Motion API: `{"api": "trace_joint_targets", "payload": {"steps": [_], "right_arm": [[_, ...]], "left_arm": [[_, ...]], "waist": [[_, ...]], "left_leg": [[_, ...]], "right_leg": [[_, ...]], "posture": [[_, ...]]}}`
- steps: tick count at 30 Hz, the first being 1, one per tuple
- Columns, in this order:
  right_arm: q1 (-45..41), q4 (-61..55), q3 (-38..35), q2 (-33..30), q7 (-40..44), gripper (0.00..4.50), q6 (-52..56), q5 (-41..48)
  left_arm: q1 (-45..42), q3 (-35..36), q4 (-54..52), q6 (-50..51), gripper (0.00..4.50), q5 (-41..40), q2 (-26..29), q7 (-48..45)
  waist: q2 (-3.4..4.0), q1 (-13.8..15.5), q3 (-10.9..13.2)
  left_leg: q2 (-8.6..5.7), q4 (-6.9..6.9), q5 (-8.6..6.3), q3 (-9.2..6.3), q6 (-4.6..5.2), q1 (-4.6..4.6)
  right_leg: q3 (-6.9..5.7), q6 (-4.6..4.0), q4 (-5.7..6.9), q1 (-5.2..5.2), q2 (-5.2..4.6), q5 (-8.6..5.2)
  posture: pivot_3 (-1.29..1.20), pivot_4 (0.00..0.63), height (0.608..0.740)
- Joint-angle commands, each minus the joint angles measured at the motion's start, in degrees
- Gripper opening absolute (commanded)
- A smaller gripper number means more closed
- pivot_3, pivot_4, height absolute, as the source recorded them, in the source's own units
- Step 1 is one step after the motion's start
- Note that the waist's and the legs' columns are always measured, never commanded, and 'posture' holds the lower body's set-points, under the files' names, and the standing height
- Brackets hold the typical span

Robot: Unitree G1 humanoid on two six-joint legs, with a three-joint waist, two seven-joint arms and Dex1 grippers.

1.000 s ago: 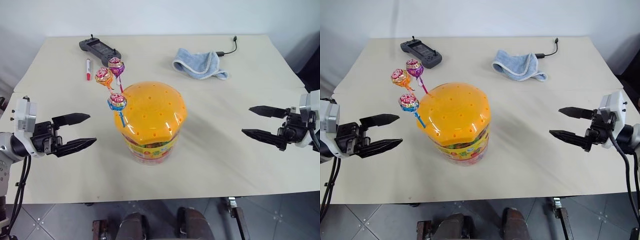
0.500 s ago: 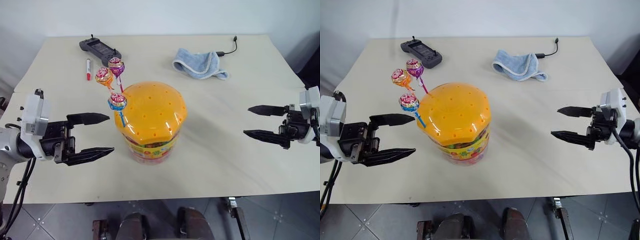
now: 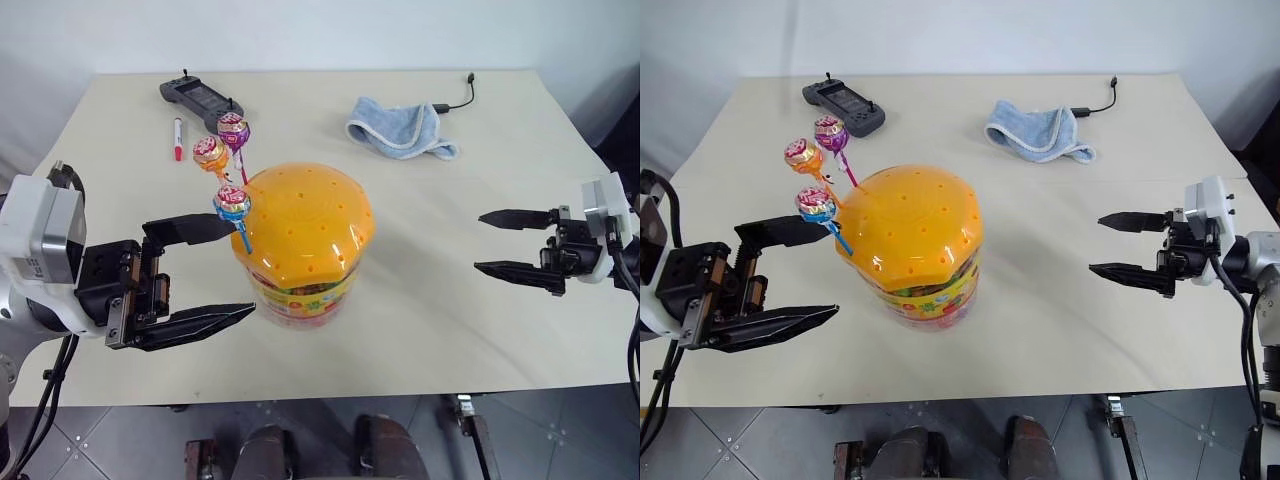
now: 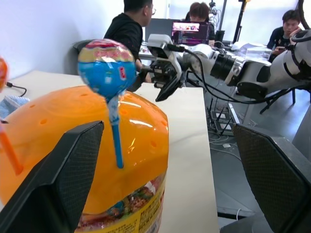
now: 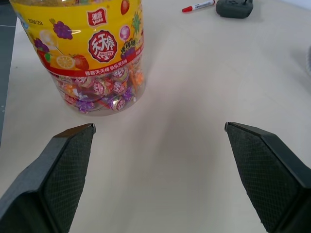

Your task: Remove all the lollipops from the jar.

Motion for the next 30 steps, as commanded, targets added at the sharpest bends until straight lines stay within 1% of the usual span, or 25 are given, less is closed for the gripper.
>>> {"api": "trace_joint_targets", "payload": {"steps": [1,3,4,9,15,19,24,26,28,30], "right_arm": [[-0.92,-0.86,-2.12,0.16,-0.99,4.49,-0.89,0.98],[-0.28,-1.39,-2.65,0.35,-1.6,4.5,-0.96,1.18],[0.05,-1.88,-2.93,0.39,-1.89,4.5,-0.78,1.44],[1.99,-4.66,-4.22,0.03,-2.58,4.5,0.31,3.31],[3.61,-11.87,-5.85,1.08,-4.39,4.5,3.61,8.36],[4.12,-17.43,-6.31,2.05,-7.2,4.5,6.31,11.58],[2.96,-19.18,-5.95,2.95,-9.63,4.5,6.78,12.3],[2.17,-18.58,-5.63,3.2,-10.05,4.5,6.45,12.02],[1.38,-17.46,-5.16,3.46,-10.02,4.5,5.9,11.43],[0.79,-16.56,-4.76,3.74,-9.98,4.5,5.37,10.92]], "left_arm": [[-1.44,-0.7,-0.29,-1.27,4.32,-0.93,0.98,-0.26],[-2.56,-1.55,0.6,-2.16,3.91,-0.58,0.07,0.01],[-2.83,-1.74,1.0,-2.24,3.62,-0.66,0.11,-0.24],[-0.81,0.78,1.69,-3.11,2.0,-1.52,-0.14,-3.17],[0.39,2.48,2.81,-4.03,0.08,-1.82,0.02,-5.57],[0.18,4.37,2.9,-4.61,0.03,-3.37,-0.18,-5.34],[-2.72,5.61,4.72,-5.12,0.03,-5.77,0.38,-4.26],[-6.24,4.36,6.81,-5.22,0.03,-5.91,0.96,-3.44],[-12.2,1.11,10.06,-5.41,0.03,-4.53,1.23,-1.96],[-16.58,-0.64,11.9,-5.4,0.03,-3.82,1.16,-0.48]], "waist": [[0.0,-0.04,0.0],[0.0,-0.01,0.0],[0.0,-0.04,0.0],[0.0,-0.09,0.0],[0.0,-0.09,0.0],[0.0,-0.09,0.0],[0.0,0.13,0.0],[-0.01,0.17,0.0],[-0.01,0.2,-0.01],[-0.02,0.11,-0.01]], "left_leg": [[0.0,0.0,0.0,0.01,0.0,0.0],[0.0,0.0,0.0,0.0,0.0,0.0],[0.0,0.0,0.0,0.01,0.0,0.0],[0.0,-0.01,0.0,0.02,0.0,0.0],[0.01,-0.01,0.0,0.02,0.0,0.0],[0.01,-0.02,0.0,0.0,0.0,0.0],[0.0,0.0,-0.01,-0.03,-0.01,-0.01],[-0.02,0.03,-0.01,-0.04,-0.01,-0.01],[-0.02,0.04,-0.01,-0.05,-0.01,0.0],[-0.04,0.08,0.0,-0.11,-0.01,0.02]], "right_leg": [[0.01,0.0,0.0,0.0,0.0,0.0],[0.0,0.0,0.0,0.0,0.01,0.0],[-0.01,0.0,0.0,0.0,0.01,0.0],[0.0,0.0,0.0,0.0,0.02,0.0],[0.0,0.0,-0.01,0.0,0.03,0.0],[0.0,0.0,-0.01,0.0,0.03,0.0],[0.0,0.0,0.0,0.0,0.01,0.0],[0.0,0.0,0.02,0.01,0.0,0.0],[0.0,0.0,0.04,0.01,0.01,0.0],[-0.07,0.0,0.02,0.11,0.01,0.0]], "posture": [[0.0,0.15,0.74],[0.0,0.15,0.74],[0.0,0.15,0.74],[0.0,0.15,0.74],[0.0,0.15,0.74],[0.0,0.15,0.74],[0.0,0.15,0.74],[0.0,0.15,0.74],[0.0,0.15,0.74],[0.0,0.15,0.74]]}}
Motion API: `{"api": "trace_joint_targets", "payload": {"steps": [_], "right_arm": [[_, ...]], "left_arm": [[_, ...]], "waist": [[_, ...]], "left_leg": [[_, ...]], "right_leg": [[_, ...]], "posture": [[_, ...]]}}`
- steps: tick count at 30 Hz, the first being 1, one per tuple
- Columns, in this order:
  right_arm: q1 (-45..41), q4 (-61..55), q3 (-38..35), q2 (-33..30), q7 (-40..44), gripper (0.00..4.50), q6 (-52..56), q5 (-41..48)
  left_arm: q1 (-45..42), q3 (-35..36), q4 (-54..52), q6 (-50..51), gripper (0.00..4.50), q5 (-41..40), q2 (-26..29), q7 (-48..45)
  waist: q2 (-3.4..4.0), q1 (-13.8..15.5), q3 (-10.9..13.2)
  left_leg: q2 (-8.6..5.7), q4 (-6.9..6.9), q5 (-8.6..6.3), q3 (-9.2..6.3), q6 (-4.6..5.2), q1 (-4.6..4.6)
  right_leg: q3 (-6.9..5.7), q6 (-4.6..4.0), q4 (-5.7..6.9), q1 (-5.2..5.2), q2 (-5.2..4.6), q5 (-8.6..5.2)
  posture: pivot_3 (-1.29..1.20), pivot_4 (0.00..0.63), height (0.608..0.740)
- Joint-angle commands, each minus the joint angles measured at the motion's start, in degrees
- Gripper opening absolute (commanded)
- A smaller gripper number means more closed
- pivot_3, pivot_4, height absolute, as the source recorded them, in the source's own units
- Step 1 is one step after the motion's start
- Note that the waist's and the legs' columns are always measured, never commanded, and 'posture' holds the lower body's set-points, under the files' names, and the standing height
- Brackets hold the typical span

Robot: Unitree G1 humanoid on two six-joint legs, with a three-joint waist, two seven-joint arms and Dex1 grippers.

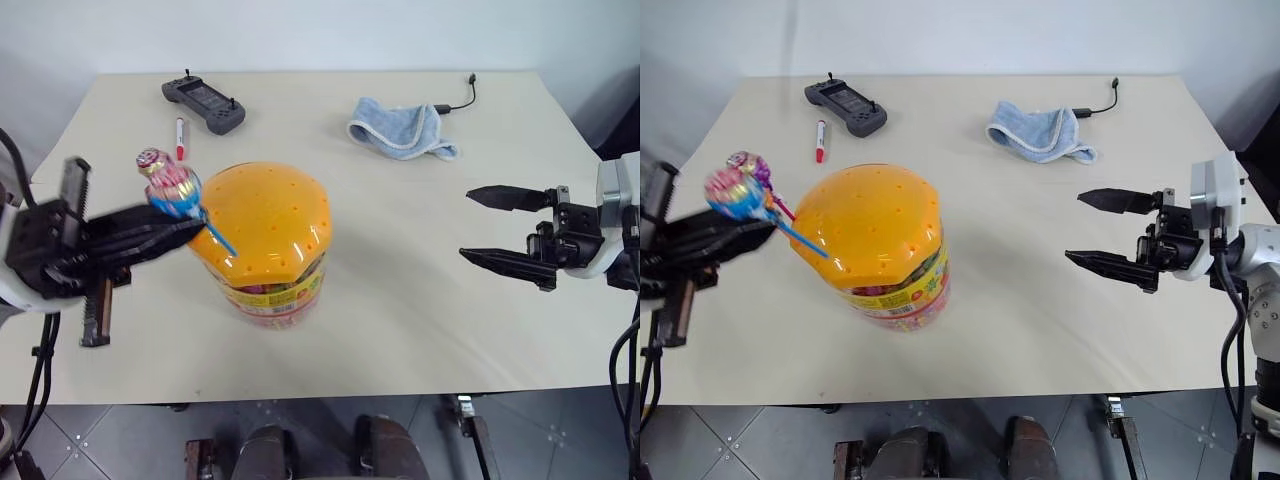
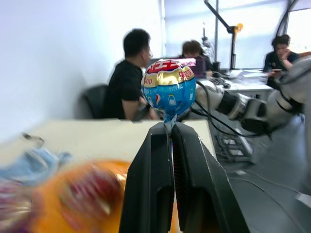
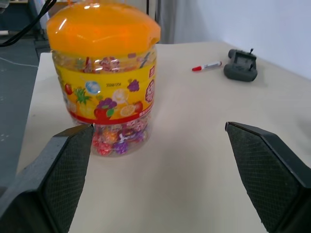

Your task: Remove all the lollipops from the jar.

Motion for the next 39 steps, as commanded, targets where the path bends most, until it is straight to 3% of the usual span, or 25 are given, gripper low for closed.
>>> {"api": "trace_joint_targets", "payload": {"steps": [1,8,13,18,21,28,33,39], "right_arm": [[-1.55,0.77,-0.42,0.51,-0.01,4.5,-1.32,-0.09],[-3.14,3.48,0.5,1.28,0.71,4.5,-2.68,-1.44],[-4.82,6.41,1.73,1.75,1.88,4.5,-3.86,-2.52],[-6.68,7.69,3.22,2.74,3.68,4.5,-4.24,-2.7],[-7.48,7.05,4.01,3.28,4.48,4.5,-3.84,-2.06],[-5.36,2.54,4.17,4.24,4.6,4.5,-1.3,0.31],[-4.12,1.43,3.34,3.59,6.03,4.5,-0.6,1.69],[-6.01,1.4,2.64,2.93,6.74,4.5,-0.15,2.63]], "left_arm": [[-5.8,-1.81,2.28,-1.2,0.03,0.41,0.76,3.16],[-19.8,-1.85,5.8,-0.69,0.03,-1.38,1.78,16.96],[-23.3,-0.68,9.82,4.56,0.03,1.37,8.38,28.06],[-17.27,2.36,13.5,15.02,0.03,3.45,15.66,36.04],[-8.46,5.58,14.38,23.29,0.03,6.15,18.26,39.4],[6.92,10.82,13.88,37.19,0.03,12.04,16.78,45.76],[12.58,7.34,19.47,46.02,0.03,19.3,18.0,47.43],[7.91,0.48,25.42,49.73,0.03,25.96,16.61,47.73]], "waist": [[-0.01,-0.18,-0.01],[-0.01,-0.38,-0.01],[-0.01,-0.46,-0.01],[-0.02,-0.55,-0.01],[-0.02,-0.55,-0.01],[-0.05,-0.23,0.0],[-0.1,-0.33,-0.01],[-0.13,-0.13,-0.02]], "left_leg": [[-0.01,0.0,0.0,0.02,0.0,0.03],[-0.02,-0.01,0.0,-0.12,0.01,0.02],[-0.02,-0.02,-0.01,-0.31,0.01,0.05],[-0.02,-0.03,0.0,-0.6,0.01,0.05],[-0.02,-0.05,0.0,-0.64,0.01,0.05],[-0.03,-0.05,-0.01,-0.56,-0.01,-0.01],[-0.04,-0.08,-0.03,-0.22,-0.04,0.01],[-0.04,-0.11,-0.05,-0.14,-0.09,0.04]], "right_leg": [[0.02,0.01,-0.01,0.02,0.0,0.0],[-0.06,0.01,0.02,0.03,-0.01,0.0],[-0.06,0.01,0.03,0.04,-0.01,0.0],[-0.08,0.01,0.03,0.04,0.0,0.0],[-0.09,0.01,0.04,0.04,0.01,0.0],[-0.11,0.01,0.02,0.04,0.0,0.0],[-0.12,0.0,0.01,0.05,0.02,0.0],[-0.09,0.0,0.01,0.03,0.05,0.0]], "posture": [[0.0,0.15,0.74],[0.0,0.15,0.74],[0.0,0.15,0.74],[0.0,0.15,0.74],[0.0,0.15,0.74],[0.0,0.15,0.74],[0.0,0.15,0.74],[0.0,0.15,0.74]]}}
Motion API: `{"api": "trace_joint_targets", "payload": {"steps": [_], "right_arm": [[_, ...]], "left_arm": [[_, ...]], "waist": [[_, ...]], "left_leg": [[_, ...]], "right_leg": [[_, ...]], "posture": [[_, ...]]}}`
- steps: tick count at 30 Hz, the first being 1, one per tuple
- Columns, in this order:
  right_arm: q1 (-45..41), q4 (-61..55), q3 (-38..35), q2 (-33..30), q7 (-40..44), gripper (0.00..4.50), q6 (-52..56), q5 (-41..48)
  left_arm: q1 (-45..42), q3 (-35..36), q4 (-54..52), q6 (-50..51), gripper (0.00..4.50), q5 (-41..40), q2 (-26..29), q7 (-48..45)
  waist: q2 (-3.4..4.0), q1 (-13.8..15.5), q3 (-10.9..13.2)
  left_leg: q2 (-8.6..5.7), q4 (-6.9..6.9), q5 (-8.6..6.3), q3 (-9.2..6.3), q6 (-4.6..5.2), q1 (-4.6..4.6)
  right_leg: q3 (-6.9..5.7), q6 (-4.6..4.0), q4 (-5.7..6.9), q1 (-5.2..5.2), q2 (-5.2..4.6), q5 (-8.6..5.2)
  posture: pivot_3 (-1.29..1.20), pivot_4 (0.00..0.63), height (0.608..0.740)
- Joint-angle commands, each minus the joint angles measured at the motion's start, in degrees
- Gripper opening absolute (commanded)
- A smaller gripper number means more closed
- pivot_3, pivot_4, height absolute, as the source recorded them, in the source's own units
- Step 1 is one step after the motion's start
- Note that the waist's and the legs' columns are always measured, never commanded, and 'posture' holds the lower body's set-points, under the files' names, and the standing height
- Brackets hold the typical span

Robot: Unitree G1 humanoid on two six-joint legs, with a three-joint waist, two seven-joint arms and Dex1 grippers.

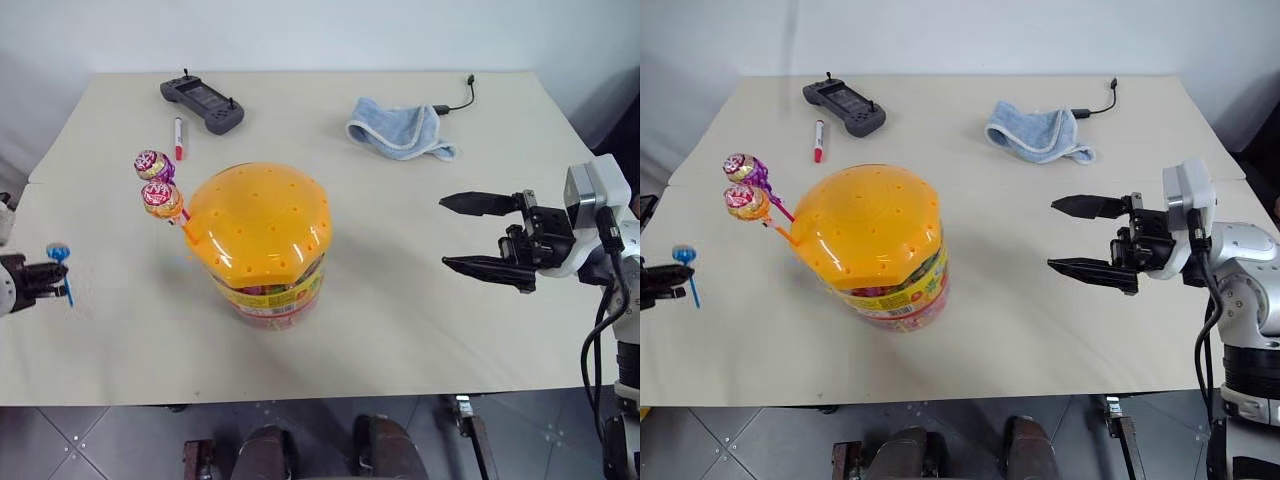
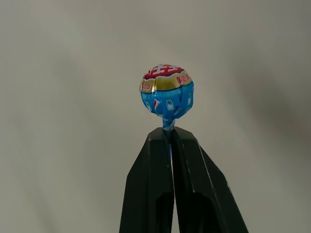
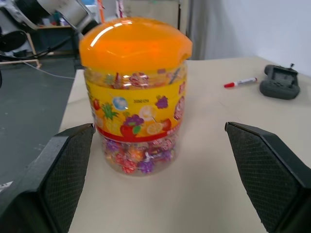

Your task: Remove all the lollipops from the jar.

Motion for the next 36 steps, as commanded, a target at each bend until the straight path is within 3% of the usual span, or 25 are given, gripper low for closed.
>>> {"api": "trace_joint_targets", "payload": {"steps": [1,2,6,12,18,25,28,32,36], "right_arm": [[-1.45,-1.5,-1.96,-1.22,0.46,4.5,-0.23,1.21],[-1.51,-1.4,-1.93,-1.12,0.3,4.5,-0.45,0.97],[-1.28,-1.06,-1.84,-0.84,-0.13,4.5,-1.02,0.27],[-1.64,-0.23,-1.64,-0.77,-0.55,4.5,-1.53,-0.68],[-3.24,2.06,-1.43,-1.26,0.25,4.5,-2.4,-2.01],[-4.97,3.94,-1.18,-1.2,0.67,4.5,-3.47,-3.31],[-4.91,3.9,-1.56,-1.53,0.51,4.5,-3.6,-3.54],[-4.45,3.9,-2.36,-1.94,0.01,4.5,-4.06,-4.08],[-3.96,3.36,-3.07,-2.44,-0.5,4.5,-3.91,-3.88]], "left_arm": [[-3.06,-2.25,1.87,1.63,0.03,3.87,0.16,-0.27],[-3.66,-3.41,2.27,2.37,0.03,4.55,0.25,-0.81],[-5.14,-6.23,2.79,3.63,0.96,6.75,0.51,-3.17],[-7.46,-7.79,2.87,3.74,2.85,9.85,0.48,-5.65],[-12.37,-9.11,-0.81,4.68,4.49,10.16,5.53,-10.78],[-18.32,-10.2,-3.08,0.61,4.49,9.52,8.44,-17.46],[-16.89,-4.54,-9.74,-8.44,4.49,6.22,5.6,-26.37],[-12.24,6.0,-15.75,-23.77,4.49,0.93,-5.35,-39.64],[-9.36,6.46,-15.67,-33.52,4.49,0.5,-11.14,-45.71]], "waist": [[-0.03,0.0,-0.02],[-0.06,-0.04,-0.03],[-0.06,-0.22,-0.04],[-0.07,-0.18,-0.04],[-0.2,-0.16,0.0],[-0.21,-0.18,0.0],[-0.22,-0.13,0.0],[-0.22,-0.25,0.0],[-0.22,-0.32,0.0]], "left_leg": [[0.0,0.0,0.0,0.0,0.0,0.0],[0.0,0.0,0.0,0.01,0.0,0.0],[0.0,-0.03,-0.01,0.05,-0.01,0.01],[0.0,-0.01,-0.01,0.08,-0.01,0.0],[0.0,0.0,-0.01,0.08,-0.01,-0.01],[0.01,0.0,-0.01,0.16,-0.01,-0.01],[0.01,0.02,-0.01,0.16,-0.01,-0.03],[0.03,0.06,-0.01,0.23,0.0,-0.03],[0.05,0.07,-0.02,0.25,0.0,-0.04]], "right_leg": [[0.0,0.0,-0.01,0.0,0.0,0.0],[0.0,0.0,0.0,0.0,0.0,0.0],[0.0,0.0,0.01,-0.04,0.01,0.0],[0.01,0.0,0.02,-0.05,0.01,0.0],[0.01,0.0,0.04,-0.05,0.0,0.0],[0.06,0.0,0.06,-0.1,0.0,0.0],[0.06,0.0,0.07,-0.11,0.0,0.0],[0.11,0.0,0.1,-0.16,-0.03,0.0],[0.11,0.0,0.1,-0.17,0.01,0.0]], "posture": [[0.0,0.15,0.74],[0.0,0.15,0.74],[0.0,0.15,0.74],[0.0,0.15,0.74],[0.0,0.15,0.74],[0.0,0.15,0.74],[0.0,0.15,0.74],[0.0,0.15,0.74],[0.0,0.15,0.74]]}}
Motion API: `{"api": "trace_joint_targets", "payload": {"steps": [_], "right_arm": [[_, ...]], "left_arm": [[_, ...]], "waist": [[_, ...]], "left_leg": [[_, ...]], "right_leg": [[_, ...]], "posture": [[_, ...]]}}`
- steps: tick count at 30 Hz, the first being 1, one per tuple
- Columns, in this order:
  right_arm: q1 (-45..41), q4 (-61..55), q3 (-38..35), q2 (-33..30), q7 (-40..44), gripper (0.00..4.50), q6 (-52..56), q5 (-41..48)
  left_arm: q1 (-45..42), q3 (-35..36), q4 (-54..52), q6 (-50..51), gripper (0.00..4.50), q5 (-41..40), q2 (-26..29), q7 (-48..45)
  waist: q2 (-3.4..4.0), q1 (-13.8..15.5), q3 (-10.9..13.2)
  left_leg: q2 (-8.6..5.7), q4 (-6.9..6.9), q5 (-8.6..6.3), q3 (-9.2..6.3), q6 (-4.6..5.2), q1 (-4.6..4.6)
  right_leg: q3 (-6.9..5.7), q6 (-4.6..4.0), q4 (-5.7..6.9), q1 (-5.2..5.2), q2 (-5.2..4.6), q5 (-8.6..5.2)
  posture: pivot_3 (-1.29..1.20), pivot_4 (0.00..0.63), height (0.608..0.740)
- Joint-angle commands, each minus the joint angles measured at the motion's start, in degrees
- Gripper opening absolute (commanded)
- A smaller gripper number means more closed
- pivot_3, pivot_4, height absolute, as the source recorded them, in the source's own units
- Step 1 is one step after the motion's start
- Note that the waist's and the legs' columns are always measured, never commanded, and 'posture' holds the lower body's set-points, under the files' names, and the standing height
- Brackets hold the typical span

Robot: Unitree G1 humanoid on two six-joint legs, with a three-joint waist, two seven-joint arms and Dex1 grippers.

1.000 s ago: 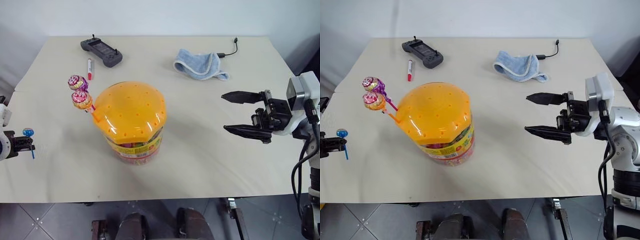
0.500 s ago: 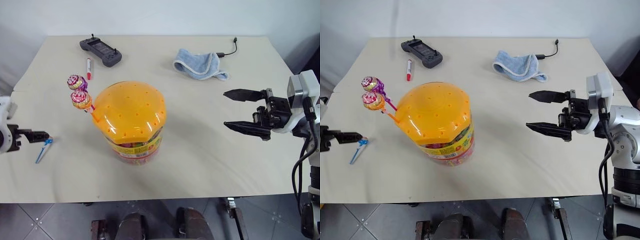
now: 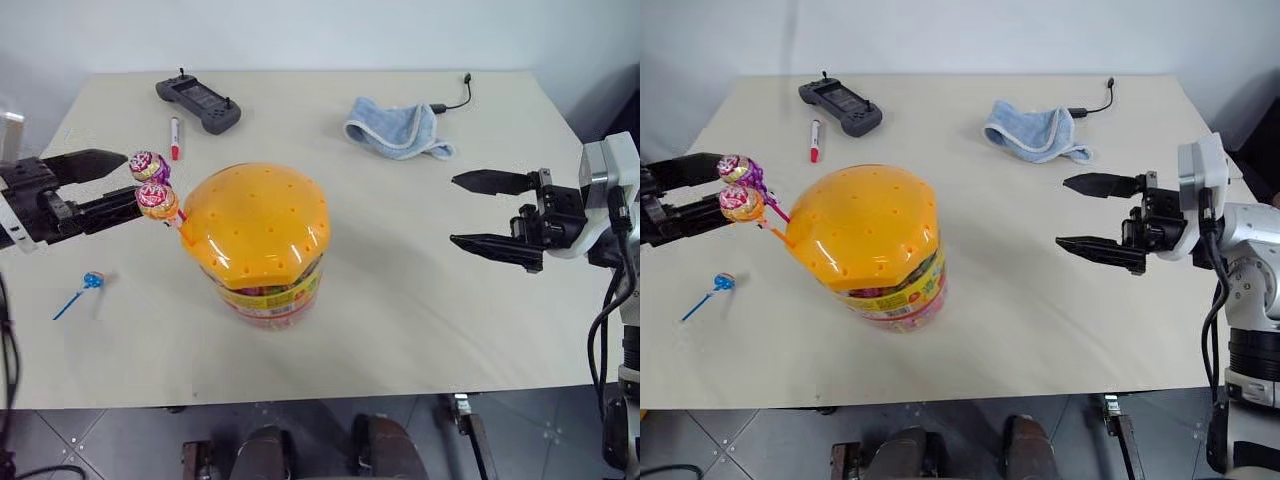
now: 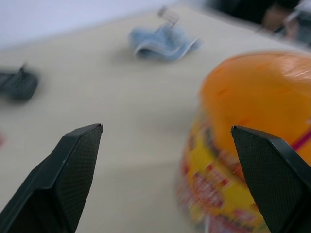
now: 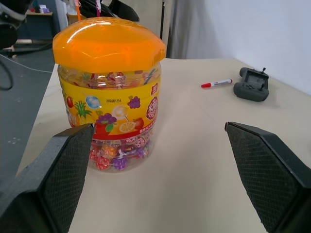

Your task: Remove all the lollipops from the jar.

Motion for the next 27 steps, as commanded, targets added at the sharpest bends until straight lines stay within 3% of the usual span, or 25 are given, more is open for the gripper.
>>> {"api": "trace_joint_targets", "payload": {"steps": [1,16,27], "right_arm": [[0.07,-1.58,-2.72,-1.66,-0.47,4.5,-0.97,0.39],[4.47,-5.57,-6.03,-2.95,-3.27,4.5,-0.24,1.36],[5.44,-6.2,-6.43,-3.03,-4.16,4.5,-0.26,1.58]], "left_arm": [[1.38,1.52,-0.52,-9.16,4.49,-0.58,-2.68,-5.24],[2.95,-4.39,-1.03,-11.84,4.49,-2.62,-2.7,-7.63],[4.42,-3.29,-1.18,-12.68,4.49,-3.12,-2.52,-8.02]], "waist": [[0.0,-0.01,0.0],[-0.02,0.28,-0.01],[-0.03,0.24,-0.01]], "left_leg": [[0.0,0.01,0.0,0.01,0.0,0.0],[-0.02,0.11,-0.06,-0.02,0.1,-0.03],[-0.02,0.11,-0.06,-0.03,0.11,-0.03]], "right_leg": [[0.01,0.0,0.01,0.0,0.0,0.0],[0.03,0.0,0.04,0.0,-0.07,0.0],[0.02,0.0,0.03,0.01,-0.06,0.0]], "posture": [[0.0,0.15,0.74],[0.0,0.15,0.74],[0.0,0.15,0.74]]}}
